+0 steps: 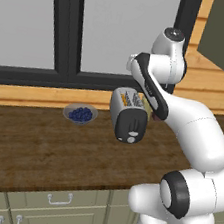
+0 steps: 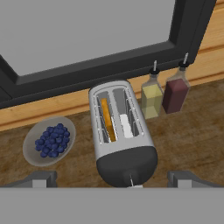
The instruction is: Start the toaster. Once the lever pops up, take the bread to the plate on the dining counter.
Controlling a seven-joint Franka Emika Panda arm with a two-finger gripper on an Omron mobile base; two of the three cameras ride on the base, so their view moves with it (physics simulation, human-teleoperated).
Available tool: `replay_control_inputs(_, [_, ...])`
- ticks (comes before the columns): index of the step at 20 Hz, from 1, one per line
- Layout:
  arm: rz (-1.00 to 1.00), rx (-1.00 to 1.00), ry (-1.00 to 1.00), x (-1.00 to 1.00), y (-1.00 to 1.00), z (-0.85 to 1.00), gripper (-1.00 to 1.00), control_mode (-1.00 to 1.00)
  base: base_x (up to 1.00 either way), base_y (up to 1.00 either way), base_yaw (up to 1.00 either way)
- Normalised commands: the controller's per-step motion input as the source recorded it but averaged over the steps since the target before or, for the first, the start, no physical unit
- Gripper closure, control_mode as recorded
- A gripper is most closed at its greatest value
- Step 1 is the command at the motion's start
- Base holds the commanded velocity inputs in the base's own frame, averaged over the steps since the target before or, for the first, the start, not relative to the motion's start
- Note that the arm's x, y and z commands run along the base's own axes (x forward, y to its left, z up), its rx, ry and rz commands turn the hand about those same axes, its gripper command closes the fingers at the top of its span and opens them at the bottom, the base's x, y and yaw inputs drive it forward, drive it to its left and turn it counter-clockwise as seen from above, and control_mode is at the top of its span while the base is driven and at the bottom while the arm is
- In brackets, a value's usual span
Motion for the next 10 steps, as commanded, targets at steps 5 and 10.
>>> replay_control_inputs(5, [0.00,0.00,0.00,0.00,0.00,0.00,-1.00,-1.00,0.00,0.00,0.00])
replay_control_inputs(10, [0.00,0.00,0.00,0.00,0.00,0.00,-1.00,-1.00,0.00,0.00,0.00])
